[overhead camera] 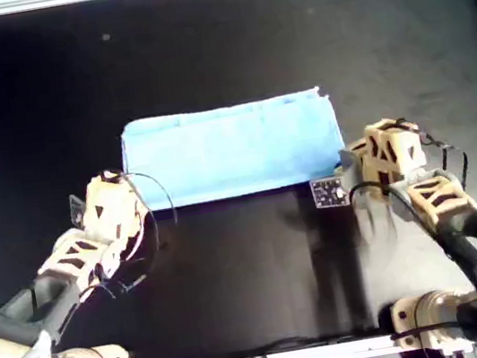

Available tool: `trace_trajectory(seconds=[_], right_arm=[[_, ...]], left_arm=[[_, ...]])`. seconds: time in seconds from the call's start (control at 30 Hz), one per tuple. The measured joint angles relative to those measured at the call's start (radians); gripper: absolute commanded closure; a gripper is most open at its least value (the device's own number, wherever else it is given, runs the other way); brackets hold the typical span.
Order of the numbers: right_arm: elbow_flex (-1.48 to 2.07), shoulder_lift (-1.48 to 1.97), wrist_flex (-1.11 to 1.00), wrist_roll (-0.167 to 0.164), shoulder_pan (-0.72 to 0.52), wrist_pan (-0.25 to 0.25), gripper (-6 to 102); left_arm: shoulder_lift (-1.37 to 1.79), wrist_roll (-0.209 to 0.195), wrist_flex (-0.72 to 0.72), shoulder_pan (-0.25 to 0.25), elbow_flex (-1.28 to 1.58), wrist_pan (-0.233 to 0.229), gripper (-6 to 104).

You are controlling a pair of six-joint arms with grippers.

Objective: Fold a cloth

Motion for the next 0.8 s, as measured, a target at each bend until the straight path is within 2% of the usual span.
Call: trace_trajectory(seconds=[0.03,0.13,0.23,0.47,0.8], right_arm=[[0.006,0.008,0.000,0.000,-0.002,0.015,70],[0.040,0.057,0.000,-0.003,-0.015,0.014,57],[0.100,0.141,0.000,-0.005,-0.015,0.014,49],[0.293,0.459,0.000,-0.006,-0.009,0.014,46],[0.600,0.989,0.000,-0.006,-0.035,0.014,46]], left_arm=[[0.006,0.000,0.000,0.000,0.006,0.000,63],[0.031,0.000,0.000,0.000,0.044,-0.009,44],[0.095,0.000,0.000,0.000,0.114,-0.009,32],[0.393,0.000,0.000,0.000,0.347,-0.009,30],[1.005,0.000,0.000,0.000,0.623,-0.009,30]])
